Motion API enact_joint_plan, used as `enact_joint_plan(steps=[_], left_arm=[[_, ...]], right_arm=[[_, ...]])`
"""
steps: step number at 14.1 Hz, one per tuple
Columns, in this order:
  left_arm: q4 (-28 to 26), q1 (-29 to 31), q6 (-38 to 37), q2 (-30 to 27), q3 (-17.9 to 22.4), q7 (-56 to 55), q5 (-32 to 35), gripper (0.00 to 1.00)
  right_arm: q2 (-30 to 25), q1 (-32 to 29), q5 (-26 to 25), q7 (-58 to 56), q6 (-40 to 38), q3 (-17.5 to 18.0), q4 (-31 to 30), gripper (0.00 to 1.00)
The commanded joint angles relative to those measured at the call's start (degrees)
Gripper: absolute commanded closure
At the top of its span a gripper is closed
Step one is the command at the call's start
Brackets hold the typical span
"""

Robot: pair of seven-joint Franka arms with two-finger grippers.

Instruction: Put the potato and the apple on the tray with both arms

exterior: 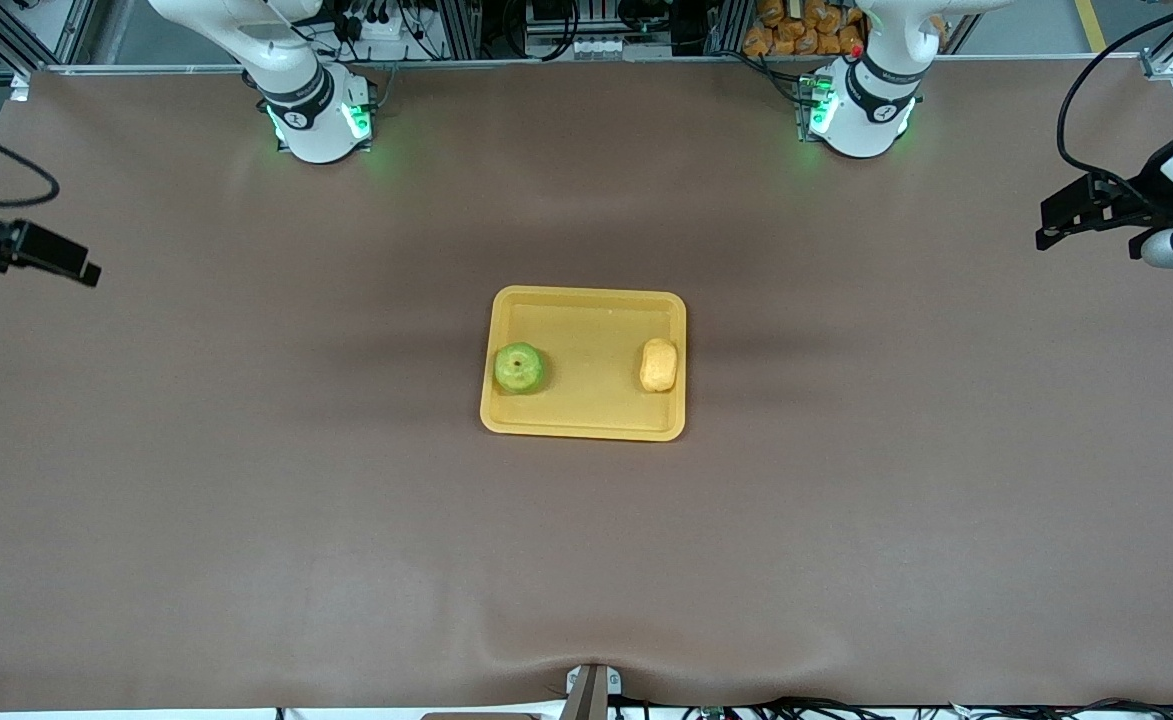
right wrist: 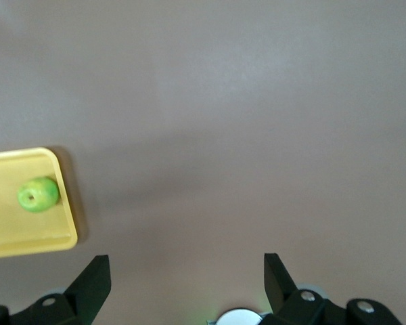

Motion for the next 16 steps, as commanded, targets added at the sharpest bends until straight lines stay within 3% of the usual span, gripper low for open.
enact_joint_plan(steps=[1, 4, 7, 16], left_arm=[[0.67, -0.02, -1.11, -0.27, -0.04, -0.73, -0.05, 0.00], [0.67, -0.11, -1.11, -0.18, 0.04, -0.73, -0.05, 0.00], [0.67, -0.11, -1.11, -0.18, -0.04, -0.73, -0.05, 0.00], [0.67, -0.28, -1.11, -0.18, -0.04, -0.73, 0.03, 0.00]], right_arm=[[-4.22, -1.82, -0.99, -6.23, 1.49, 0.82, -5.93, 0.00], [-5.09, 0.02, -3.54, -6.51, 1.84, 1.08, -8.46, 0.00], [-11.50, -0.33, -3.72, -6.59, 8.16, 0.91, -18.73, 0.00], [-11.08, -1.38, -3.99, -13.80, 8.26, 0.56, -14.72, 0.00]])
